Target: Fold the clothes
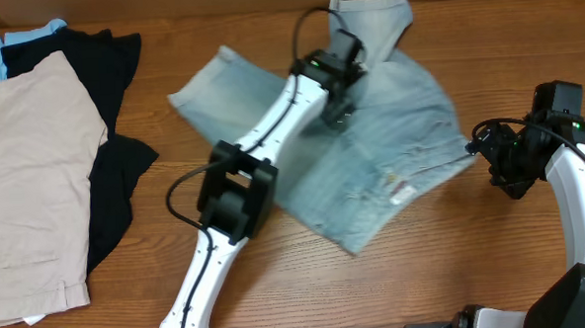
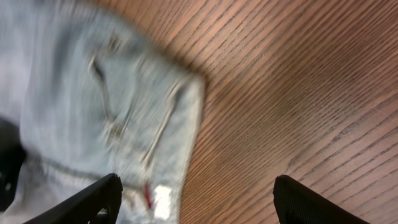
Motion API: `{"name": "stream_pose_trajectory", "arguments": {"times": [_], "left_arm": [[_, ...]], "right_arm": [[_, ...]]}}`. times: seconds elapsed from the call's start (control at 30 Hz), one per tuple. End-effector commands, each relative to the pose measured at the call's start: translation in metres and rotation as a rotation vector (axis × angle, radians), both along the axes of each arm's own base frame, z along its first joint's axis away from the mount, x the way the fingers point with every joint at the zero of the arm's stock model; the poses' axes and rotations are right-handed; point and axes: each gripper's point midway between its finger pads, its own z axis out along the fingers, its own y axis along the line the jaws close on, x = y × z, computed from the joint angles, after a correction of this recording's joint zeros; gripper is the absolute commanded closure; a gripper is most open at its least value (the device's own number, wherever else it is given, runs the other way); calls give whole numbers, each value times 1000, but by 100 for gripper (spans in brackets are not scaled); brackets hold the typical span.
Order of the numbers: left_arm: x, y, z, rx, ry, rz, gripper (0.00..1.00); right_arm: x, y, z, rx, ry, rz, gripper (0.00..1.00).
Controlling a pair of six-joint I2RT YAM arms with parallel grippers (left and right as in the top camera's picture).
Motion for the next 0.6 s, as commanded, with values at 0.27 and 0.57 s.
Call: {"name": "stream_pose_trajectory", "arguments": {"times": [0.27,0.57], "left_arm": [[-106,86,-45,148,541,261,0],[-152,87,-32,172,739,265,0]], "right_arm": [[15,34,-7,25,-65,108,18],[-10,93,-65,62,46,281,20]]}}
